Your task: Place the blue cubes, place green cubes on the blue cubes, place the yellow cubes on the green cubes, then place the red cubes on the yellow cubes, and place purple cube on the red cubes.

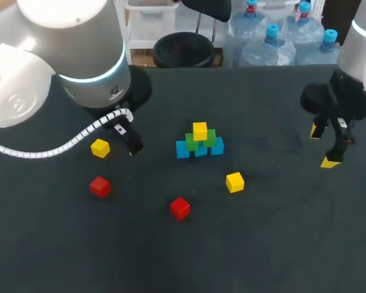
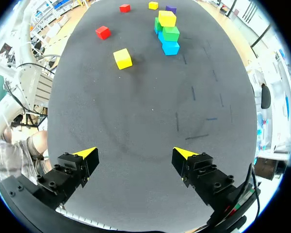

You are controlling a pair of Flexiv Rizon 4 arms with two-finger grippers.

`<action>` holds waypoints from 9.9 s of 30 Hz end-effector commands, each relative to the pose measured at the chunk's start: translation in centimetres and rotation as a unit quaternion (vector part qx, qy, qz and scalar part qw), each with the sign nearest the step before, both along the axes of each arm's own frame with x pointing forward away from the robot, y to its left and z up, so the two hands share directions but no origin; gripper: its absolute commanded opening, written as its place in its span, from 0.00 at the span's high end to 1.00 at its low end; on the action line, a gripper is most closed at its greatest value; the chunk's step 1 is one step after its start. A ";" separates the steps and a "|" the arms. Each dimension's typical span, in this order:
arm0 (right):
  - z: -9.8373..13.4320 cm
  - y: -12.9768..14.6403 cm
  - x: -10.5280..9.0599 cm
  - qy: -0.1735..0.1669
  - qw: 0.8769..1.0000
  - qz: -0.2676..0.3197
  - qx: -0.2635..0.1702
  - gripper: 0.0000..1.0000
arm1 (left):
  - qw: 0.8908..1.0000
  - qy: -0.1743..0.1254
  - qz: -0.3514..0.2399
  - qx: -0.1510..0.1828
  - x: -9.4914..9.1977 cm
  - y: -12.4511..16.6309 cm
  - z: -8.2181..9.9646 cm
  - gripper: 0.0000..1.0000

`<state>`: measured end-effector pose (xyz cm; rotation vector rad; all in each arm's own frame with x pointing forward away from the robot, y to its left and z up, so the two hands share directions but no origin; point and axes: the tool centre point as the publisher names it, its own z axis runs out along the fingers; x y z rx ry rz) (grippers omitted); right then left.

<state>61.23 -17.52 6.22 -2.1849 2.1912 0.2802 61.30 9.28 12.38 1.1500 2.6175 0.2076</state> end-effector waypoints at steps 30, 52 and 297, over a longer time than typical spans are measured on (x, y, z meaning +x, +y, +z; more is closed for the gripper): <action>-1.9 12.3 -4.3 0.010 0.974 0.212 0.075 0.00 | 1.000 0.002 -0.001 0.000 0.1 0.0 0.0 0.00; -4.1 15.9 -1.7 -0.001 0.972 0.233 0.011 0.00 | 1.000 0.002 -0.001 0.000 0.1 0.0 0.0 0.00; -2.6 21.5 9.4 -0.030 0.992 0.117 -0.037 0.26 | 1.000 0.002 -0.001 0.000 0.1 0.0 0.0 0.00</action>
